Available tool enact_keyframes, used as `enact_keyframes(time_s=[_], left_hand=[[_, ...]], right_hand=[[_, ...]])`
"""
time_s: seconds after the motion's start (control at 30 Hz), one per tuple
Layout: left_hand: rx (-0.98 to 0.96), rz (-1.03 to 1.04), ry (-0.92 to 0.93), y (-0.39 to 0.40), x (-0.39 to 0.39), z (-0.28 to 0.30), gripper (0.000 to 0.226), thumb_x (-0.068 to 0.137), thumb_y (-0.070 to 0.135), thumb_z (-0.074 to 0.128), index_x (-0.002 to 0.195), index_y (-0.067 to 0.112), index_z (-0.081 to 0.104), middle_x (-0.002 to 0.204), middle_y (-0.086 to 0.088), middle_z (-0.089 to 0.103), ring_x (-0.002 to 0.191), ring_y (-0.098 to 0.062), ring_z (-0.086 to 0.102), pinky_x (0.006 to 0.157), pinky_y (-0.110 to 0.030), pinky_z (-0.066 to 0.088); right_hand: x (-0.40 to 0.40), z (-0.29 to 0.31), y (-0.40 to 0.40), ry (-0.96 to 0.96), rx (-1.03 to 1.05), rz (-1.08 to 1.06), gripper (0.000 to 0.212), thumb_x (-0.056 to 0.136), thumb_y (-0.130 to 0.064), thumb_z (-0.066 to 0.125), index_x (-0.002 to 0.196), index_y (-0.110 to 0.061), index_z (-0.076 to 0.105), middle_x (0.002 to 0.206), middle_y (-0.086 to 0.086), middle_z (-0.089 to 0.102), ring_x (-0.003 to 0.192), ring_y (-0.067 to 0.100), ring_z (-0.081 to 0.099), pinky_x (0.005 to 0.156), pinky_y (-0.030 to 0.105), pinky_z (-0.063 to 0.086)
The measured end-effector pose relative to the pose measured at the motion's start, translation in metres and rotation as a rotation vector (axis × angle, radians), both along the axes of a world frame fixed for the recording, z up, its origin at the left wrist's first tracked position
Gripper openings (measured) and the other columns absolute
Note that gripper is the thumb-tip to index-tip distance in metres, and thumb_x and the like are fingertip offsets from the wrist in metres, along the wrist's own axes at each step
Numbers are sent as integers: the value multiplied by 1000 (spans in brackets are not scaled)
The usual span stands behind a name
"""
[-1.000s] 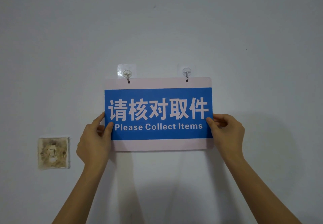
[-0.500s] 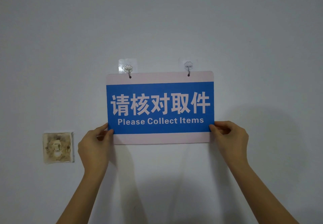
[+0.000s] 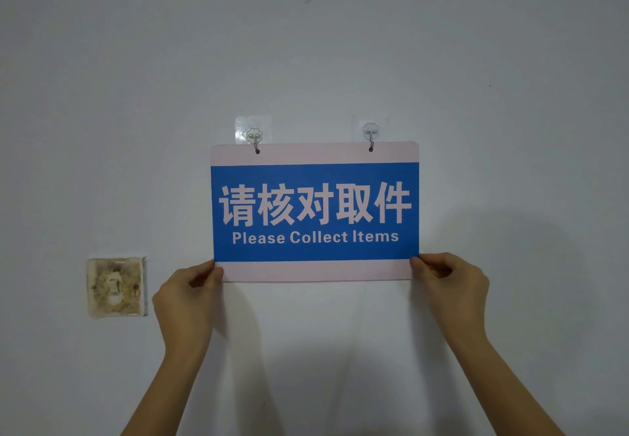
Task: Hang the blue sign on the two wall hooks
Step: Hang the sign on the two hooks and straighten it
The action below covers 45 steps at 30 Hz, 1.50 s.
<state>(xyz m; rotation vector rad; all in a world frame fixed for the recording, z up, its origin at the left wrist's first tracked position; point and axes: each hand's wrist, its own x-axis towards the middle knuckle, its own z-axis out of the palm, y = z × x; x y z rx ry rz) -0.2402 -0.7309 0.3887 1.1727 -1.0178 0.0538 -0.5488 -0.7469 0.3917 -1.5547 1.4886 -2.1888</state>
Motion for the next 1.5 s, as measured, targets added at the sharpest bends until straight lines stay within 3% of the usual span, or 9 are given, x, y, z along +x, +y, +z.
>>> enact_keyframes(time_s=[0.13, 0.23, 0.37, 0.5, 0.67, 0.8, 1.0, 1.3, 1.5], left_hand=[[103, 112, -80, -2, 7, -1, 35, 82, 26, 69, 116, 17, 64, 101, -4, 68, 87, -19, 59, 76, -36, 48], [181, 112, -133, 1, 13, 5, 55, 76, 29, 74, 125, 20, 51, 100, 2, 58, 91, -20, 58, 71, -37, 49], [-8, 125, -216, 15, -7, 33, 52, 83, 26, 66, 130, 18, 47, 118, -5, 55, 109, -25, 56, 79, -42, 48], [-175, 244, -591, 14, -50, 70, 56, 90, 34, 44, 140, 8, 40, 141, -13, 49, 129, -31, 46, 100, -43, 40], [-187, 332, -936, -20, -82, 92, 61, 94, 37, 31, 144, 3, 31, 152, -14, 34, 142, -24, 23, 117, -38, 11], [-149, 380, -1056, -43, -83, 92, 58, 96, 35, 29, 143, 1, 32, 150, -14, 37, 140, -29, 33, 114, -38, 13], [-133, 412, -1096, -48, -73, 92, 57, 96, 33, 26, 142, 0, 33, 149, -15, 39, 138, -29, 37, 113, -38, 14], [-112, 554, -898, -49, -42, 96, 60, 98, 34, 28, 148, 3, 16, 157, -14, 22, 146, -24, 16, 118, -37, 0], [-53, 507, -791, -56, -34, 95, 65, 97, 42, 19, 149, 4, 16, 157, -13, 21, 146, -24, 19, 118, -38, 5]], right_hand=[[4, -1, 3, 43, 2, -97, 20, 82, -12, 69, 102, -11, 64, 83, 4, 64, 65, 6, 56, 63, 19, 46], [5, -2, 4, 171, -86, -192, 33, 85, -10, 64, 117, -11, 59, 102, 8, 61, 87, 20, 58, 65, 22, 41], [24, 20, 8, 419, -284, -282, 45, 88, -22, 43, 130, -9, 52, 131, 12, 56, 117, 18, 47, 87, 36, 46], [62, 61, 9, 713, -344, -352, 54, 88, -23, 34, 137, -3, 45, 143, 15, 48, 135, 32, 42, 109, 45, 31], [86, 91, -5, 969, -292, -428, 57, 91, -29, 26, 138, -3, 44, 146, 13, 44, 138, 30, 37, 113, 49, 29], [90, 94, -21, 1096, -250, -472, 57, 92, -32, 24, 137, -5, 46, 145, 11, 46, 136, 27, 41, 111, 49, 30], [85, 91, -30, 1113, -291, -464, 58, 91, -30, 26, 139, -3, 43, 147, 12, 43, 137, 26, 40, 112, 46, 28], [45, 89, -43, 794, -333, -443, 62, 95, -28, 31, 147, 2, 19, 157, 19, 18, 146, 26, 12, 120, 30, -3], [33, 90, -52, 764, -364, -460, 59, 95, -26, 29, 145, 4, 24, 155, 20, 24, 145, 27, 17, 119, 27, 1]])
